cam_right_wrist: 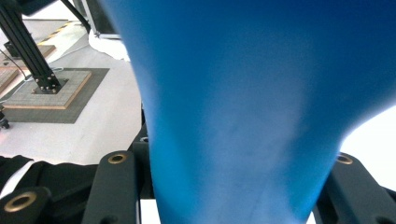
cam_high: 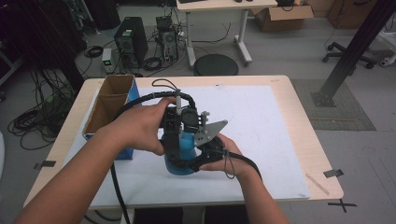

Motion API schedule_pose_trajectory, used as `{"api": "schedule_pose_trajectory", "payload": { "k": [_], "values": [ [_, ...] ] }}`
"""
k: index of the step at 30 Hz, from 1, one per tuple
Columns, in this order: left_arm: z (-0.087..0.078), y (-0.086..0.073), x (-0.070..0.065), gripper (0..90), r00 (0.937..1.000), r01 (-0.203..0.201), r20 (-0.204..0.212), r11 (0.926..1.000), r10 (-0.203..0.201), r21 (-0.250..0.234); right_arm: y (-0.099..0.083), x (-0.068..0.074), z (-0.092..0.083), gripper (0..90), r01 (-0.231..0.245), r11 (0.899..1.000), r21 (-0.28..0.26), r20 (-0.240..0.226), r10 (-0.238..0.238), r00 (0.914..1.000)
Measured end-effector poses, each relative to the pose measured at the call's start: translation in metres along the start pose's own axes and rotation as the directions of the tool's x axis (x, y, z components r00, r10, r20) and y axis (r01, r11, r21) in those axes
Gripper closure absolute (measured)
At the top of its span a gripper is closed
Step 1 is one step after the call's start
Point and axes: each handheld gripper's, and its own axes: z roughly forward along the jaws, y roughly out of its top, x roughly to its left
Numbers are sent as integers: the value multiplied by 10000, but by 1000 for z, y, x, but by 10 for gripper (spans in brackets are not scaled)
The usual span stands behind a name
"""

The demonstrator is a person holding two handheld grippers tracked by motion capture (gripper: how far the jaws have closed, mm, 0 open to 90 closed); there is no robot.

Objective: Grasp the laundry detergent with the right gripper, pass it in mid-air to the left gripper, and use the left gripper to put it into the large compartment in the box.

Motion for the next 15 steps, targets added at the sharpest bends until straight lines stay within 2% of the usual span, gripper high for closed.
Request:
{"api": "schedule_pose_trajectory", "payload": {
  "k": [6, 15],
  "values": [
    [0, 0, 0, 62, 9999, -88, -51, 9999, 89, 67, 0, 0, 1, 461, -2, 10000, -45, -17, 2, 10000],
    [1, 0, 1, 145, 9998, -162, -112, 9999, 162, 9, 1, 0, 1, 460, 60, 10000, -18, -41, -60, 10000]
  ]
}}
